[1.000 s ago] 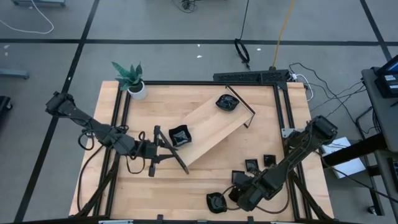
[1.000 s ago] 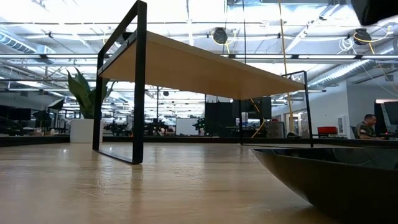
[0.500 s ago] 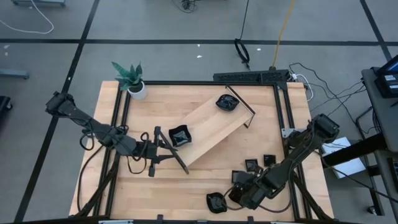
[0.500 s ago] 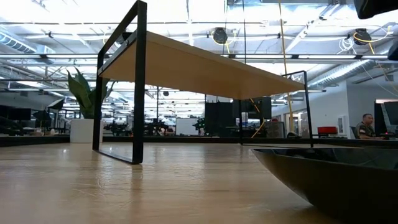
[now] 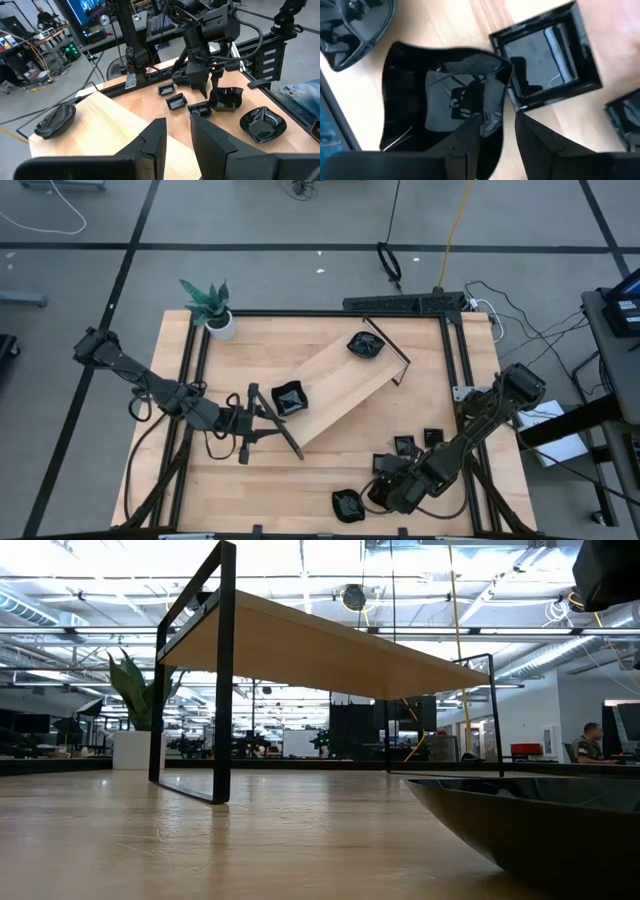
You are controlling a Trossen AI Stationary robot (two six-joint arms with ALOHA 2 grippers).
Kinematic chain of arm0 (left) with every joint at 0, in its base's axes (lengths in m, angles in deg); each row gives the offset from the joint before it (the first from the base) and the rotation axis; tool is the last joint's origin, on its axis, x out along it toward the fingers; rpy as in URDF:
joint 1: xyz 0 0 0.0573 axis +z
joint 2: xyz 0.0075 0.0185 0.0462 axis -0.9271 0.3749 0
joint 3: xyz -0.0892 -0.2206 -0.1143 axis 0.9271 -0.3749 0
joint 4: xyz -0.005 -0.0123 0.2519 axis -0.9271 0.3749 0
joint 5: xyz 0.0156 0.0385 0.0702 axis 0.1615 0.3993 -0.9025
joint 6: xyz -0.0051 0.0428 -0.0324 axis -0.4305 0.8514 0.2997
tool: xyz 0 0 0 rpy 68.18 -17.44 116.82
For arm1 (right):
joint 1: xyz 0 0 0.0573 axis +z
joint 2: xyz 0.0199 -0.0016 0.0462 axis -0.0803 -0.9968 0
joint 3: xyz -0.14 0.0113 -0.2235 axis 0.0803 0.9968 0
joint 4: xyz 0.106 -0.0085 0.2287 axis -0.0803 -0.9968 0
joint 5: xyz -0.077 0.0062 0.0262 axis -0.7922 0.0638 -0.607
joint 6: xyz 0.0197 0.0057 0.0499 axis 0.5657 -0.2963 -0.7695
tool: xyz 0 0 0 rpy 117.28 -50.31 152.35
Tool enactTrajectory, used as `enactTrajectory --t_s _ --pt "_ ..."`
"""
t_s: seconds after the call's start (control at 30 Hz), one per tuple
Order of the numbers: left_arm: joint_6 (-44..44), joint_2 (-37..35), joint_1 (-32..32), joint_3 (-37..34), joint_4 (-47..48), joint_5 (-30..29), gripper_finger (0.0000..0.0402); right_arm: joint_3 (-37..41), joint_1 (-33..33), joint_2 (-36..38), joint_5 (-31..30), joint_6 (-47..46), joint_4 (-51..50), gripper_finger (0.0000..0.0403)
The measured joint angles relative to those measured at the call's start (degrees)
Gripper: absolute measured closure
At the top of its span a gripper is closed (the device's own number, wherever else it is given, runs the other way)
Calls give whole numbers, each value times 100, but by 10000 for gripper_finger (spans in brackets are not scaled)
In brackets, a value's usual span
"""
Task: Pick & Place Mini shaped plates
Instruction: Stack the distorted square plate on top of the other distorted square plates on the shelf
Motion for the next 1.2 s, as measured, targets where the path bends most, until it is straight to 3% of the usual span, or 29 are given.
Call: enactTrajectory --t_s 0.17,0.47,1.0,1.2 --pt "-4 0 0 1 7 0 309 0 4 0 51 -1 9 311" --pt "-2 0 0 1 9 -2 309 0 39 0 58 32 9 398" --pt "-7 0 0 1 46 -4 309 0 66 5 41 368 142 402" --pt "0 0 7 1 37 -7 309 -63 168 507 -307 547 202 403"
